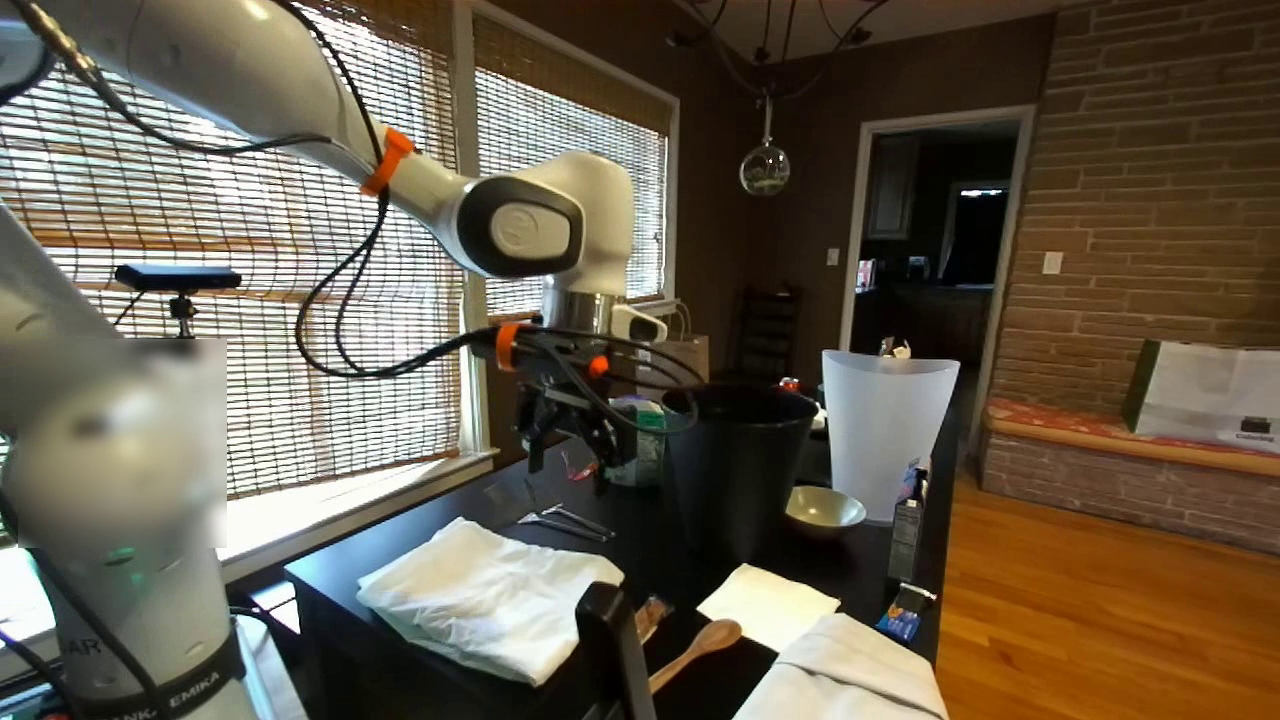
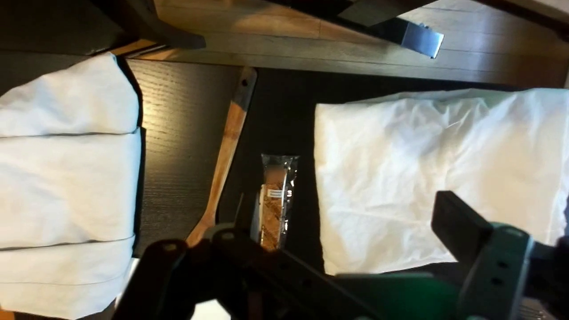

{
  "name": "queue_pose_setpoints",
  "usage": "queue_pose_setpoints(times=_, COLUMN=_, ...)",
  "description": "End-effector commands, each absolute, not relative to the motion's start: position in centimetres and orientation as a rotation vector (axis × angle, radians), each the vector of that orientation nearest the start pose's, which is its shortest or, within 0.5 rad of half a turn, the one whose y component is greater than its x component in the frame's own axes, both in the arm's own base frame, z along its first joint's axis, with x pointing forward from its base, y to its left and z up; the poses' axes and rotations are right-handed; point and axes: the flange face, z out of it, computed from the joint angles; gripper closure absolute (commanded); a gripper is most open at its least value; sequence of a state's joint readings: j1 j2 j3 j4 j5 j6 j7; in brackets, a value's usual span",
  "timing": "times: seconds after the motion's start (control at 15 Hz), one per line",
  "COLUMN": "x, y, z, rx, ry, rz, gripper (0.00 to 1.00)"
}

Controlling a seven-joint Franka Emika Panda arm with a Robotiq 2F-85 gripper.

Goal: Put the wooden spoon on the black bin then put the napkin on the spoon.

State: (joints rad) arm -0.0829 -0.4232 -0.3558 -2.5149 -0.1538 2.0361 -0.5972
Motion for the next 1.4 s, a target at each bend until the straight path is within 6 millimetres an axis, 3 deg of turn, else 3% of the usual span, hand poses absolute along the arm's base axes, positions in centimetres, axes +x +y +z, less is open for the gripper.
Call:
queue_pose_setpoints(times=0.0, x=36.3, y=-22.2, z=37.2, rx=-3.103, ry=-0.327, rz=0.073, gripper=0.00)
queue_pose_setpoints(times=0.07, x=36.3, y=-20.2, z=39.0, rx=-3.088, ry=-0.353, rz=0.067, gripper=0.00)
queue_pose_setpoints(times=0.2, x=36.2, y=-20.9, z=37.9, rx=-3.088, ry=-0.335, rz=0.093, gripper=0.00)
queue_pose_setpoints(times=0.47, x=36.6, y=-20.2, z=38.5, rx=-3.094, ry=-0.361, rz=0.079, gripper=0.00)
queue_pose_setpoints(times=0.93, x=39.0, y=-20.8, z=32.6, rx=-3.173, ry=-0.246, rz=-0.053, gripper=0.00)
queue_pose_setpoints(times=1.33, x=40.5, y=-21.3, z=26.9, rx=-3.211, ry=-0.120, rz=-0.027, gripper=0.00)
